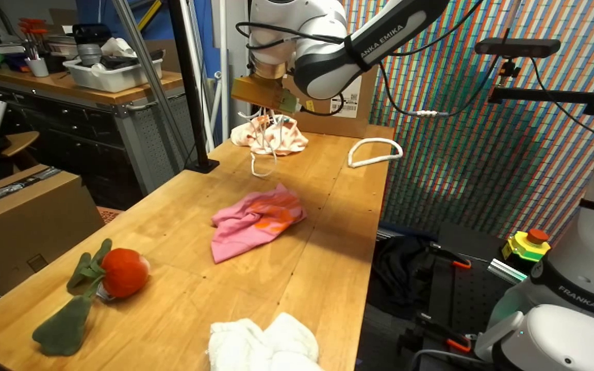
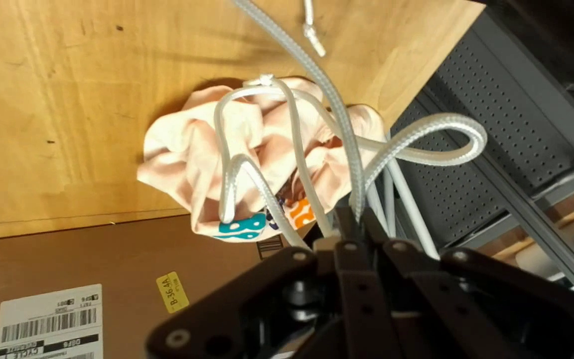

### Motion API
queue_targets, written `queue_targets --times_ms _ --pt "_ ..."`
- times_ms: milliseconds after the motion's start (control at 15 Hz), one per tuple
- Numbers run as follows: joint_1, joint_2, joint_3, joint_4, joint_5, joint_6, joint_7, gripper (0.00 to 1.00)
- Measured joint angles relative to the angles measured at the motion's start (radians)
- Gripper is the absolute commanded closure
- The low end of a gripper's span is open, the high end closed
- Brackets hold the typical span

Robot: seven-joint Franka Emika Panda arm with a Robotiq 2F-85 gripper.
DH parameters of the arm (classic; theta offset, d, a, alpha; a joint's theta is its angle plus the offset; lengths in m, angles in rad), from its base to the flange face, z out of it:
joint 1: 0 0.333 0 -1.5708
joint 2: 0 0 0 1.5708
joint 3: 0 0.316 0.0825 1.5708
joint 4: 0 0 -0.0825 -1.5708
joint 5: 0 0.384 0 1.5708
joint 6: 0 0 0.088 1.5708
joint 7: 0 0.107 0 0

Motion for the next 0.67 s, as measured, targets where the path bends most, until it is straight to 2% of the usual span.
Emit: queue_targets --times_ms 667 --pt "-0.056 -0.118 0.000 -0.271 -0.003 0.001 -0.136 0.95"
